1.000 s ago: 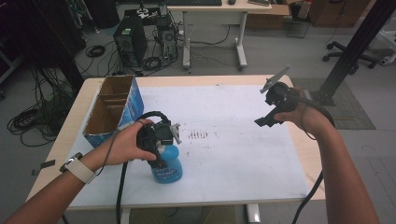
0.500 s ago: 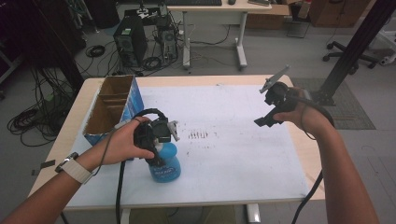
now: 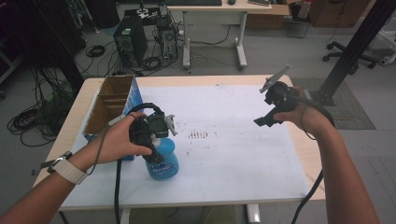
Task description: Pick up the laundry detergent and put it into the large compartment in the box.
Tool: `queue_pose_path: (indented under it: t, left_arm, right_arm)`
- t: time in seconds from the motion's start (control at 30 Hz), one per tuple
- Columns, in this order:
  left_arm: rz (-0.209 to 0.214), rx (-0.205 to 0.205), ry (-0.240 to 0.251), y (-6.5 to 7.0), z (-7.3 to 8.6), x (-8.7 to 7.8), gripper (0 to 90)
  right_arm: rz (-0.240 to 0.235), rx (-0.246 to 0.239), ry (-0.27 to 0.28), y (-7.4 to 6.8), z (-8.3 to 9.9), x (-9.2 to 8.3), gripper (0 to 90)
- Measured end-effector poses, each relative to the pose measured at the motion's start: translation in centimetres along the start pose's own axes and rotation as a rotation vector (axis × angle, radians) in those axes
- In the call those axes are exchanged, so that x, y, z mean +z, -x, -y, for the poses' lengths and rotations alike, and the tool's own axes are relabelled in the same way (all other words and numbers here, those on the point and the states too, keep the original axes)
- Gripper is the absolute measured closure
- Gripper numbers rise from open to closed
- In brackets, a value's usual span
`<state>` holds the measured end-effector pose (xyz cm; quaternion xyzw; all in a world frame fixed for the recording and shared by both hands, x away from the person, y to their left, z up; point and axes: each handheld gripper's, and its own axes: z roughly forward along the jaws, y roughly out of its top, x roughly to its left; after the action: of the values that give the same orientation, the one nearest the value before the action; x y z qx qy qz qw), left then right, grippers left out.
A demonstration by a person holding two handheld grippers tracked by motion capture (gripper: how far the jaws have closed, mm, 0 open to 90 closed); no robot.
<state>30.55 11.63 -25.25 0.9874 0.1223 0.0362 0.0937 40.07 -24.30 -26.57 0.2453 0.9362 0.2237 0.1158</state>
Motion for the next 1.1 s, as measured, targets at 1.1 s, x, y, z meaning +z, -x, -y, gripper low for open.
queue_pose_path:
  t: [1.1]
  left_arm:
    - [-0.065,-0.138,0.010,0.3,0.3,-6.8,37.2]
  right_arm:
    - [0.003,-0.003,0.014,-0.2,-0.3,-0.3,9.2]
